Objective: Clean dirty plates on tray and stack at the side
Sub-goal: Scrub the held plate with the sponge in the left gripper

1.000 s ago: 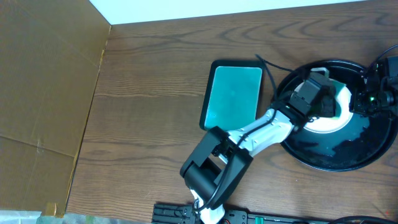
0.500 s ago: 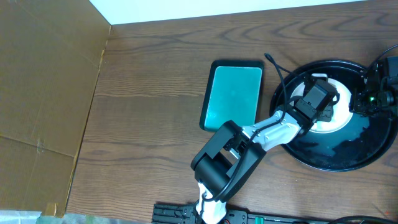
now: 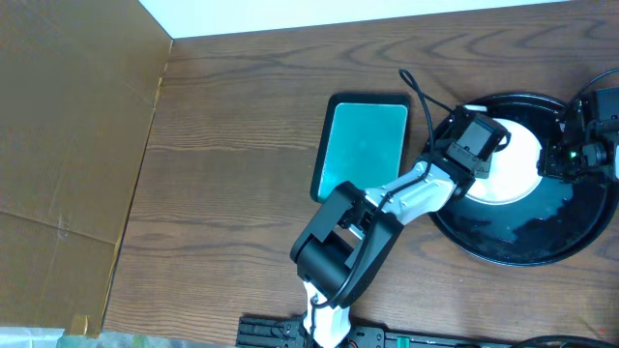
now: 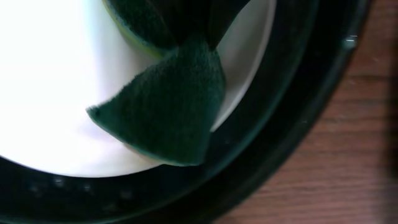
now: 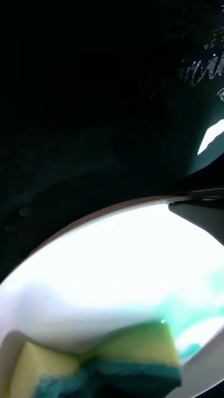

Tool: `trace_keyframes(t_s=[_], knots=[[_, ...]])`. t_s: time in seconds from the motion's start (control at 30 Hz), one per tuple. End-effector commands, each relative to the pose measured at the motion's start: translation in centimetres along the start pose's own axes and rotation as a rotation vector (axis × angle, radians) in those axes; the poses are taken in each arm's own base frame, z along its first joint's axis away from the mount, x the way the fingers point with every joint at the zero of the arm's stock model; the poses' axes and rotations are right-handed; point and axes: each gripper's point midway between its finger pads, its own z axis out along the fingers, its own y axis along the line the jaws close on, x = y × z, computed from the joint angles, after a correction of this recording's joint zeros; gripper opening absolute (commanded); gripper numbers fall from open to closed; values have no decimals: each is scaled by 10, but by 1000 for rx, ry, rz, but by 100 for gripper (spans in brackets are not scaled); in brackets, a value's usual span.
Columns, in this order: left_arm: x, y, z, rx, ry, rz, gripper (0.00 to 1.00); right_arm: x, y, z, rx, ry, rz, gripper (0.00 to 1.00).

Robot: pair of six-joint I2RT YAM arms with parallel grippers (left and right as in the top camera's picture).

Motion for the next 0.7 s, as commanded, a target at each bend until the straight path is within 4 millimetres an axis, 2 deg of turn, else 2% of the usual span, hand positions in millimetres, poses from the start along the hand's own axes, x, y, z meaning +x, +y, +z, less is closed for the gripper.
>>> trace_keyframes(t_s=[0.0,0.13,0.2,0.33,0.4,0.5,0.67], knots=[[-4,58,8,-179,-4,33,7,0,-5,5,25,12,5,1],[-28,50,-11,-133,-61,9,7,0,-5,5,28,10,5,1],[-41,36,-21,-49,-87,-6,7,-1,-6,5,30,9,5,1],[-57,-11,-42,224,-110,-26,7,-1,-6,5,32,9,6,1],[-55,-34,-48,363,-84,-41,7,-1,-6,5,32,9,6,1],[-41,-61,-51,514,-20,-27,7,-1,-6,5,32,8,5,1],[-24,-70,-36,546,29,-17,7,-2,-6,5,33,4,4,1]])
